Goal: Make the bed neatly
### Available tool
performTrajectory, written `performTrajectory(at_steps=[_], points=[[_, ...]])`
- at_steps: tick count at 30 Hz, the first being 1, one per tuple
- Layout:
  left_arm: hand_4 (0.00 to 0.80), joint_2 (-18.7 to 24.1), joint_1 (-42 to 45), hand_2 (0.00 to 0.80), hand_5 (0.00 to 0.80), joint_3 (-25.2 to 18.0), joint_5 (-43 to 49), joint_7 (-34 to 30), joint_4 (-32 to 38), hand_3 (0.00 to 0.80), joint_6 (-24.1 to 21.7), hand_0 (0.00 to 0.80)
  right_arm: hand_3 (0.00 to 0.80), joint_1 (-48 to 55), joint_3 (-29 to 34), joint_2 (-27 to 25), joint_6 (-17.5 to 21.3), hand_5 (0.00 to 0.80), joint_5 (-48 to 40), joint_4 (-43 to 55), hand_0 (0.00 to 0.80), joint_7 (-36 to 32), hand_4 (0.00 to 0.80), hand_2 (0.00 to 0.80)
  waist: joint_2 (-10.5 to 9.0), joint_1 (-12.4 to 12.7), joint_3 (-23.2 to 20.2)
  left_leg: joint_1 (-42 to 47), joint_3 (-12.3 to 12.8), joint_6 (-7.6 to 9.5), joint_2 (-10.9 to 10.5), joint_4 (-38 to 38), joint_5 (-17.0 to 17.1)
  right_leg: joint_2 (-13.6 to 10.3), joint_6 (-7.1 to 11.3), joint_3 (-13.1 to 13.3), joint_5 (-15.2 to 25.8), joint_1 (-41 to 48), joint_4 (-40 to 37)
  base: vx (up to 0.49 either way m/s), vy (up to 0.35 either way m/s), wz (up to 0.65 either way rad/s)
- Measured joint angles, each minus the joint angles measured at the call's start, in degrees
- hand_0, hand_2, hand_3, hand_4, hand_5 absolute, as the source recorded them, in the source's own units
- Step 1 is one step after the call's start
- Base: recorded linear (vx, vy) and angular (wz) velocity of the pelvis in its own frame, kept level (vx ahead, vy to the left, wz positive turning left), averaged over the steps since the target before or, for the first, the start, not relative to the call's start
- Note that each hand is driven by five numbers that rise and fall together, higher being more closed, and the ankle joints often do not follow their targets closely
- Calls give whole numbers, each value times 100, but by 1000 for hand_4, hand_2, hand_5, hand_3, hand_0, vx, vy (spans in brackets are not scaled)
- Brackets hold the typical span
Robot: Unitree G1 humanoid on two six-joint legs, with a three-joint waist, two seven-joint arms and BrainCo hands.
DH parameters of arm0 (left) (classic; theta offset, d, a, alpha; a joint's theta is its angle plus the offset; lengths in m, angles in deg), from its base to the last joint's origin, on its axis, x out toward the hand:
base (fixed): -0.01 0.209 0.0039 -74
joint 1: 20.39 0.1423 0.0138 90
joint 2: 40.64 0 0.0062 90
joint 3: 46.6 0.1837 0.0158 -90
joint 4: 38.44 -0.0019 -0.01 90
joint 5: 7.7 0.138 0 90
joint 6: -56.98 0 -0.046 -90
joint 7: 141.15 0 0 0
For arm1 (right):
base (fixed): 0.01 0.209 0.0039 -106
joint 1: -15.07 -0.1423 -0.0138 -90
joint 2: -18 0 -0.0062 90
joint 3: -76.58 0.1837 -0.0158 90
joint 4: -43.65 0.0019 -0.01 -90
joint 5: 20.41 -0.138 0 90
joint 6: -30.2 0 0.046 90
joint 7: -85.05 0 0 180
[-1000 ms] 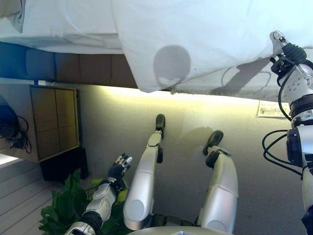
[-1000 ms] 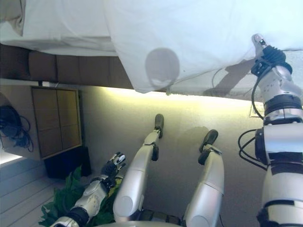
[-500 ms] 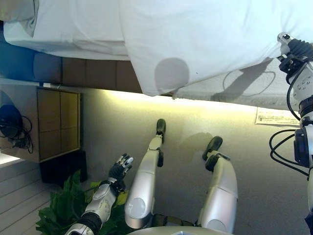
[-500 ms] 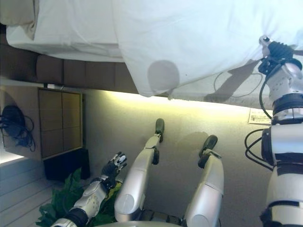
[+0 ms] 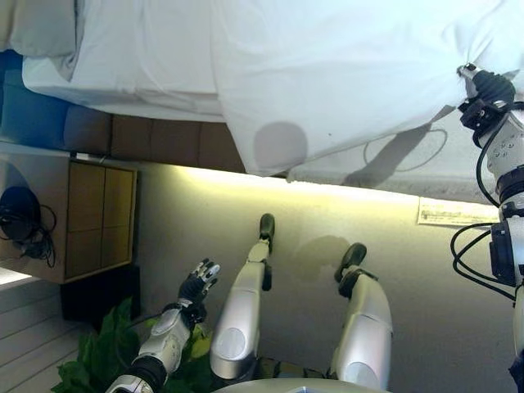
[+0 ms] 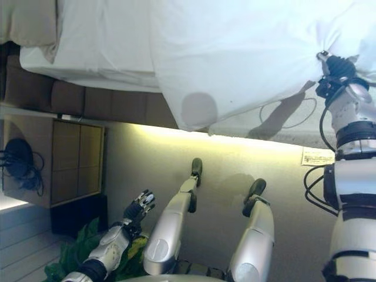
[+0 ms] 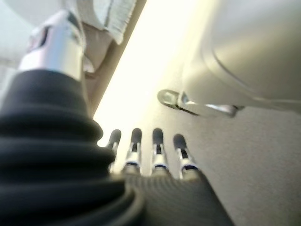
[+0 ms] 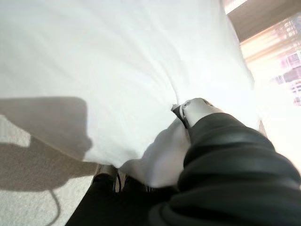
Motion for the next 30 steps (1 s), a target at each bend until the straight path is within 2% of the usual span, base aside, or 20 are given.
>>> performTrajectory(at_steps=[7,11,16,21,26,30], points=[[0,2,-26,0,0,-170,85,43,-98,0,22,0,800,301,76,42,-244,800,-291,133,800,-309,800,800,-44,0,-37,643,25,10,57,-273,6,85,94,-180,100,811,-481,61,-4,3],[0,23,-74,0,0,-454,225,71,-341,0,120,0,800,576,144,315,-366,800,-599,254,800,-395,800,800,-195,-3,-216,1019,22,-27,140,-444,8,219,130,-315,234,1350,-965,96,-4,-1],[0,41,-197,0,0,-571,230,68,-509,0,118,0,800,1119,324,680,-563,800,-976,603,800,-417,800,800,-358,-13,-547,1424,33,-15,175,-643,-23,367,206,-473,492,2028,-1667,79,33,4],[0,51,-309,0,0,-791,218,175,-497,0,103,0,800,1665,344,1356,-618,800,-1468,1068,800,-414,800,800,-522,1,-937,1842,129,-3,173,-812,-80,513,276,-509,816,2721,-2490,127,17,-4],[0,44,-515,0,0,-1081,-181,295,-200,0,99,0,800,1911,337,1671,-670,800,-1690,1535,800,-354,800,800,-623,4,-1069,2014,78,-40,196,-855,-113,610,268,-604,936,3082,-2855,103,-35,5],[0,11,-871,0,0,-1137,-714,402,-202,0,211,0,800,1923,225,1949,-668,800,-1915,1713,800,-133,800,800,-786,8,-1195,2011,38,-73,260,-845,-127,702,233,-628,969,3134,-2961,17,-94,1]])
